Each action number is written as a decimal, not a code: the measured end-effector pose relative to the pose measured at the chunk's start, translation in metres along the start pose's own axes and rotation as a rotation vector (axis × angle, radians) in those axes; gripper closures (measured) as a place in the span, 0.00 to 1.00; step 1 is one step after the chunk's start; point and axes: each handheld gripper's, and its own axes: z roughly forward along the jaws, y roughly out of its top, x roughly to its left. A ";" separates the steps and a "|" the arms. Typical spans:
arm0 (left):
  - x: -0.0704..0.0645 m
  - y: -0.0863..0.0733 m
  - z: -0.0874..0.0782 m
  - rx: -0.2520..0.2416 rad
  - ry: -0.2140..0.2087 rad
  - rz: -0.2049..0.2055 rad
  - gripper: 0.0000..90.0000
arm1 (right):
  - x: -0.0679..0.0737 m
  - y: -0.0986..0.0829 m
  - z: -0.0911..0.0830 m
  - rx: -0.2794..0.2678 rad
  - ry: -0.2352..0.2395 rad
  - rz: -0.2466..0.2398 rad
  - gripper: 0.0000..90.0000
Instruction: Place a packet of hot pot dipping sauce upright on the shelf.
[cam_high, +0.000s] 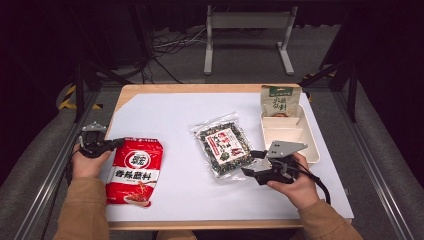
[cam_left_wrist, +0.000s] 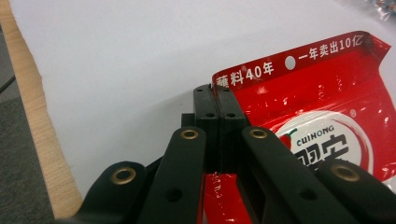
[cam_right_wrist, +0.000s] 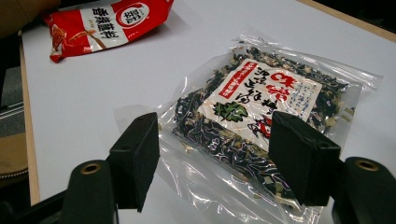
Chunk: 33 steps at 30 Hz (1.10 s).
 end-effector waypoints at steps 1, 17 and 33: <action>-0.002 0.002 -0.002 -0.001 0.004 0.010 1.00 | 0.000 0.000 0.000 -0.001 -0.002 -0.002 0.38; -0.039 0.025 -0.042 -0.049 0.034 0.082 1.00 | 0.002 0.007 -0.003 0.019 0.027 -0.039 0.58; -0.084 0.047 -0.082 -0.162 0.050 0.189 1.00 | -0.003 0.011 -0.014 0.019 0.054 0.010 0.64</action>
